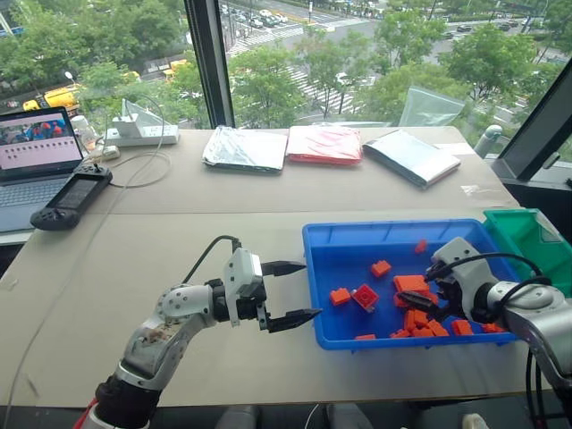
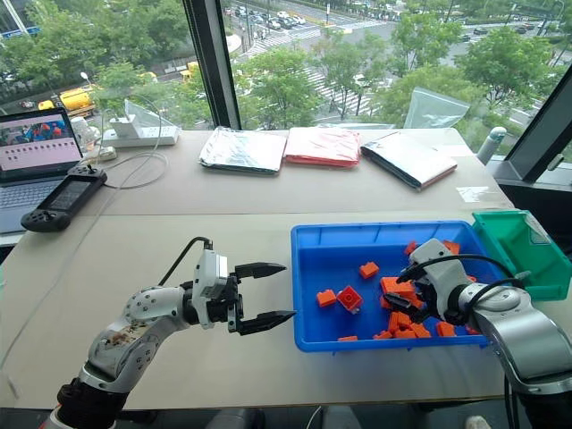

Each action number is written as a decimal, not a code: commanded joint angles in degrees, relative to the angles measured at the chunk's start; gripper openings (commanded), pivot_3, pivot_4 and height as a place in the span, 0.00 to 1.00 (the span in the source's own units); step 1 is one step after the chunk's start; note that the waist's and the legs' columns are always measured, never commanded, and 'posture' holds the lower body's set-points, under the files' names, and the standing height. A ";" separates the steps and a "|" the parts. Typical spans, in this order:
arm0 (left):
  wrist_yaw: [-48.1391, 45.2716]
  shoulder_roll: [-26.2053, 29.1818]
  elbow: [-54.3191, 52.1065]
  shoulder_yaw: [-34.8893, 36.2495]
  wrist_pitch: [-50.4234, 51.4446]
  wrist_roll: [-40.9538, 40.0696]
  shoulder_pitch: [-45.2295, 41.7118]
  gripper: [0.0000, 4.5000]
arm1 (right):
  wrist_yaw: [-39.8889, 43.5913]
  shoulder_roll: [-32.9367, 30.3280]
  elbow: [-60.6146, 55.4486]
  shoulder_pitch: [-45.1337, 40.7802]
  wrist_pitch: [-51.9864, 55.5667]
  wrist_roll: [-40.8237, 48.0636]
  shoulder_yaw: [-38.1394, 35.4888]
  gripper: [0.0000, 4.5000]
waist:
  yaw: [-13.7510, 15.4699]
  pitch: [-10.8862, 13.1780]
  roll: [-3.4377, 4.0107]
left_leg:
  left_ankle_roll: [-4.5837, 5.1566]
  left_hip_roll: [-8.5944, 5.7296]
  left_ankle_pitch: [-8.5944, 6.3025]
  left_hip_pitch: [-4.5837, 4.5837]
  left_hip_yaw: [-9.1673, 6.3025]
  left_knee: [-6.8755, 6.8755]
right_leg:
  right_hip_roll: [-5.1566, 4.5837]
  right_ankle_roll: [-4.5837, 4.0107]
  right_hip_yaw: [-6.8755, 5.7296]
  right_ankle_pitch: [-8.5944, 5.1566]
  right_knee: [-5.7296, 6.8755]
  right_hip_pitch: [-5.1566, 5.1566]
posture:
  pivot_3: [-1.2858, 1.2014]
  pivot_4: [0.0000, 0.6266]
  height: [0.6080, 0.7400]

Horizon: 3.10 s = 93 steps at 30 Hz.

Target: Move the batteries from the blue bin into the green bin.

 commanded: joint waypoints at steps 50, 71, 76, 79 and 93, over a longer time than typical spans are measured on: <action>1.14 0.15 -0.45 0.14 -0.64 0.76 -0.40 1.00 | -1.15 4.98 4.27 -3.78 -1.83 -4.03 6.94 0.01 | 0.00 -0.10 -0.17 | 0.00 0.01 0.00 0.13 -0.06 0.00 | 0.00 0.00 -0.03 0.00 -0.01 0.15 | 0.52 0.24 1.00; 1.33 0.16 -1.13 -0.11 -0.02 0.45 -0.28 1.00 | -2.74 8.73 -2.45 -5.38 8.64 1.38 -2.11 0.62 | -0.04 -0.09 -0.17 | 0.00 0.01 0.00 0.06 -0.11 -0.03 | 0.02 -0.01 -0.02 0.00 0.00 0.05 | 0.52 0.24 1.00; 1.43 0.09 -1.25 -0.14 0.08 0.38 -0.28 1.00 | -3.88 8.15 -2.00 -4.19 8.80 0.16 0.72 0.62 | -0.03 -0.09 -0.17 | 0.00 0.00 0.00 0.05 -0.11 -0.03 | 0.00 0.00 -0.02 0.00 0.00 0.04 | 0.52 0.24 1.00; 1.51 0.06 -1.32 -0.13 0.15 0.36 -0.34 1.00 | -4.64 7.92 -1.06 -3.55 8.43 -0.81 2.51 0.62 | -0.03 -0.09 -0.16 | 0.00 -0.01 0.00 0.05 -0.10 -0.03 | 0.01 0.00 -0.03 0.00 0.00 0.04 | 0.52 0.24 1.00; 1.85 -0.05 -1.17 -0.22 0.17 0.48 -0.30 1.00 | -5.25 7.25 1.43 -4.12 4.04 -3.98 6.47 0.06 | -0.04 -0.09 -0.17 | 0.00 0.00 0.00 0.08 -0.10 -0.02 | 0.01 0.00 -0.03 0.00 0.00 0.07 | 0.52 0.24 1.00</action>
